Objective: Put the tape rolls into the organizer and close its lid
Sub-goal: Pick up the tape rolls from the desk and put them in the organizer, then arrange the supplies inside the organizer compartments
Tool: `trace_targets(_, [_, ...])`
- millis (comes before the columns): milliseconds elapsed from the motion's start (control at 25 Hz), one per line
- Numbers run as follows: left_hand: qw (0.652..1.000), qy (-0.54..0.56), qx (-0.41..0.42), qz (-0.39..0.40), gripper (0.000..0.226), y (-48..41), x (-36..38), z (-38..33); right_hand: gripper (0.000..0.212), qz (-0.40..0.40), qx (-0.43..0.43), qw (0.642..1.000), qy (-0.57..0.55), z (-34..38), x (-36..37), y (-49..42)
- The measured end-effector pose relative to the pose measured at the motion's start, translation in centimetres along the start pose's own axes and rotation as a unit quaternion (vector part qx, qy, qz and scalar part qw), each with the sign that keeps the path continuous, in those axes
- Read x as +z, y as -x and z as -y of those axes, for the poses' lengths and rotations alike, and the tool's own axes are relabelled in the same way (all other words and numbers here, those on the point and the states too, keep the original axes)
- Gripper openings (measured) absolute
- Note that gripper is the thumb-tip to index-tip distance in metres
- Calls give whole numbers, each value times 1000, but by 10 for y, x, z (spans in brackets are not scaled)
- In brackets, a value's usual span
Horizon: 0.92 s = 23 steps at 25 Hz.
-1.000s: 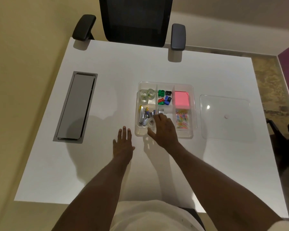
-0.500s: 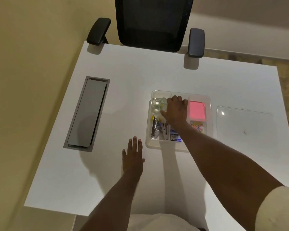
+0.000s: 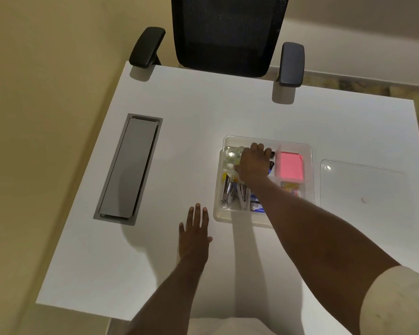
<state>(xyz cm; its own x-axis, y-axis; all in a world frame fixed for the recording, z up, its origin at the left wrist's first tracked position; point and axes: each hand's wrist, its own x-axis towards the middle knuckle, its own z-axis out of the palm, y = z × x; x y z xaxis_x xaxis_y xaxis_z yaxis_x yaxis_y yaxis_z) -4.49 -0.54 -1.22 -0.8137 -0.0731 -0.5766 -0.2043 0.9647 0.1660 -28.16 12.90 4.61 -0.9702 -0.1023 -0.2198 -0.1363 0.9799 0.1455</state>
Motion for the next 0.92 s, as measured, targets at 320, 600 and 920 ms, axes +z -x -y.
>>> trace_targets(320, [1000,0,5,4,99,1,-3,1,25,-48,-6,997,-64,-12,5,44])
trace_targets(600, [1000,4,-14,-15,77,-2,-20,-13,36,-47,-62,988,-135,-32,14,79])
trace_targets(920, [974,35,22,-221,55,-53,-88,-23,35,-68,-77,980,-169,-42,8,70])
